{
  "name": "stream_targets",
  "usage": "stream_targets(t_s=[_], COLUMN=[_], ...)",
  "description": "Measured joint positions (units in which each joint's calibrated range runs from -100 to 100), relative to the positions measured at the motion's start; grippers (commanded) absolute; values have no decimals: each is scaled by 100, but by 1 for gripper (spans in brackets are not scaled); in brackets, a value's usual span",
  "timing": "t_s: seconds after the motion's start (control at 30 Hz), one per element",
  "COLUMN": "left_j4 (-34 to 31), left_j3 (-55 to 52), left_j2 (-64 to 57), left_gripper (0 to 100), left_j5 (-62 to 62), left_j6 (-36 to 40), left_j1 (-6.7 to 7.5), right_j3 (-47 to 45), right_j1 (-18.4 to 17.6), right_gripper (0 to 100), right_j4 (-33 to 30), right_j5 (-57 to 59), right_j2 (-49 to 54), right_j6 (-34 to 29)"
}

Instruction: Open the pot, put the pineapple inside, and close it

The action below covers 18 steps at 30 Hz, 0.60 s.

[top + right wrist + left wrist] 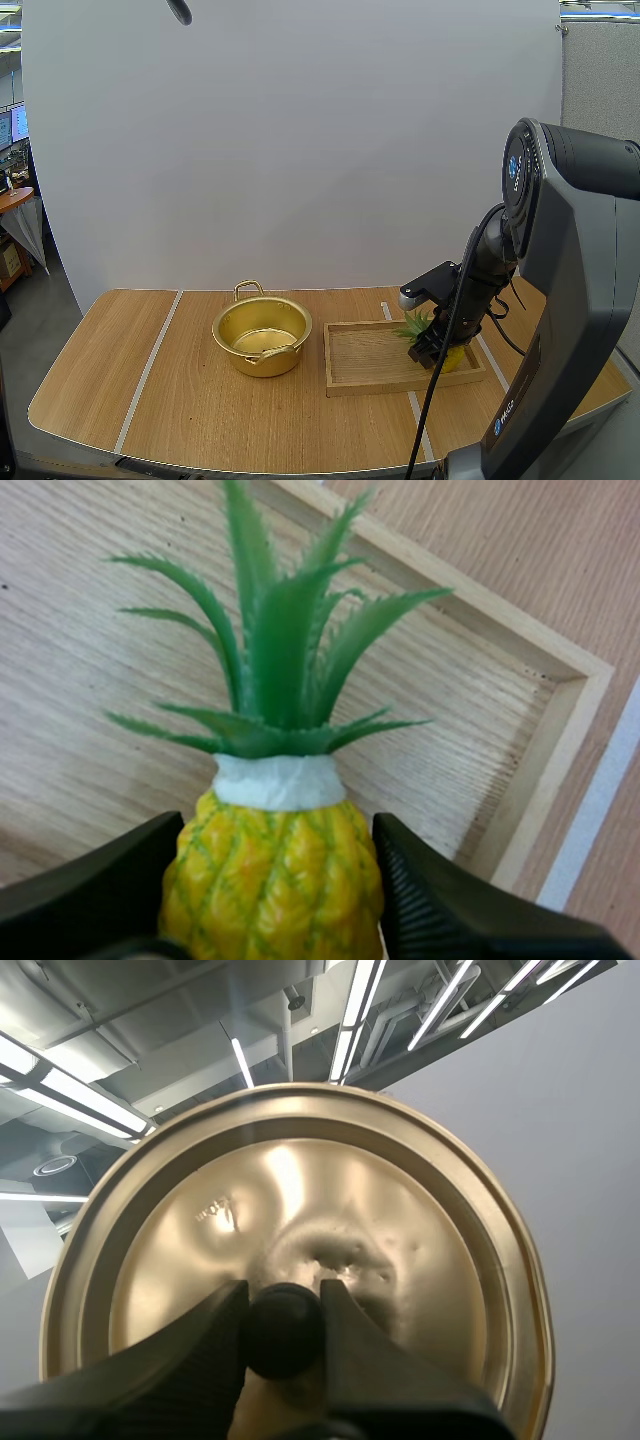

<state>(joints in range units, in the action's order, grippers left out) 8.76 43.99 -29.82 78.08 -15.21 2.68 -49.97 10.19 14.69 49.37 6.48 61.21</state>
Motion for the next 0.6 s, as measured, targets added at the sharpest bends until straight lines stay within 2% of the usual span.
stream_targets(t_s=[0.17, 0.37, 0.6], left_j4=[0, 0, 0], left_j3=[0, 0, 0], left_j2=[0, 0, 0], left_gripper=[0, 0, 0], left_j5=[0, 0, 0], left_j6=[0, 0, 0], left_j1=[0, 0, 0], right_j3=[0, 0, 0], right_j1=[0, -9, -409], right_gripper=[0, 0, 0], right_j4=[0, 288, 468], right_j5=[16, 52, 333], right_j2=[257, 1304, 2450], right_j6=[0, 8, 8])
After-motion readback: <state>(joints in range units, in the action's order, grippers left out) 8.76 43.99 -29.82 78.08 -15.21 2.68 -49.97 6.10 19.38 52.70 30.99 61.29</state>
